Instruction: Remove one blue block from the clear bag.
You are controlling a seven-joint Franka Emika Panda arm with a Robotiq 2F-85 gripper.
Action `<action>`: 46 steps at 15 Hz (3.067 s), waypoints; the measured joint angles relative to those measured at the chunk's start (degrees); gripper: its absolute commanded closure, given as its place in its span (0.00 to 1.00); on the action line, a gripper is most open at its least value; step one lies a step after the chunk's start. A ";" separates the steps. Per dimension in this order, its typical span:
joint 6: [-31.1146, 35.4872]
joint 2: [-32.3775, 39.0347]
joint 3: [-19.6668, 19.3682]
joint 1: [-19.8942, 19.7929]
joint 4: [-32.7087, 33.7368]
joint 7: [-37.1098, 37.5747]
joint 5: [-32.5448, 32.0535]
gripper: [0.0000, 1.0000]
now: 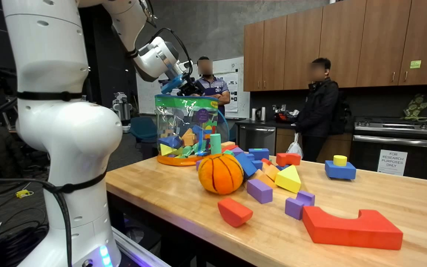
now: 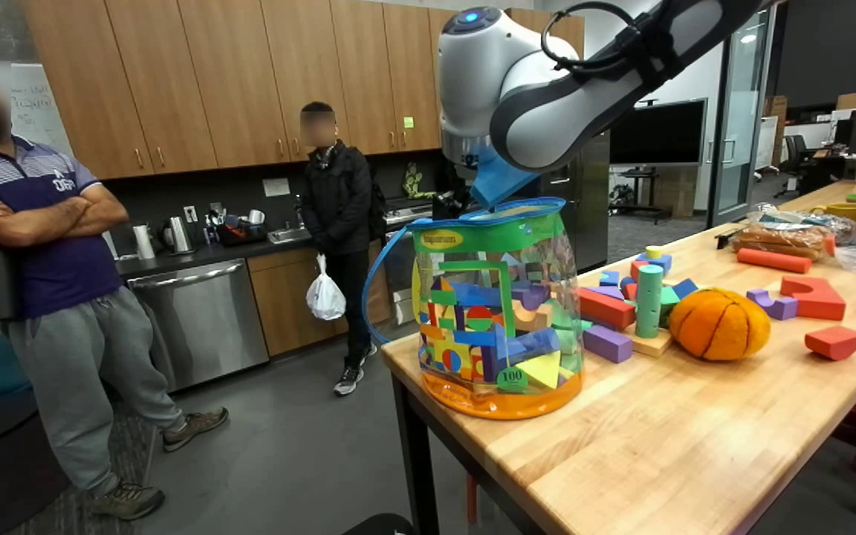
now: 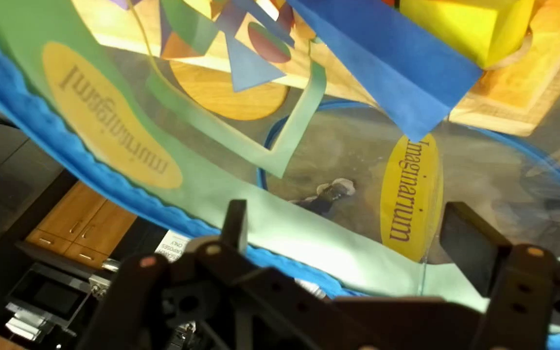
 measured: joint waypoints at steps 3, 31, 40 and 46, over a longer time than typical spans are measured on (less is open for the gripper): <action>-0.95 0.42 0.34 1.20 0.29 0.00 -0.32 0.00; -6.91 10.55 -3.05 5.15 7.26 -3.94 4.91 0.00; -17.08 14.03 -3.35 5.23 11.85 -17.38 14.00 0.00; -20.05 15.45 -3.36 5.24 13.89 -22.89 16.66 0.00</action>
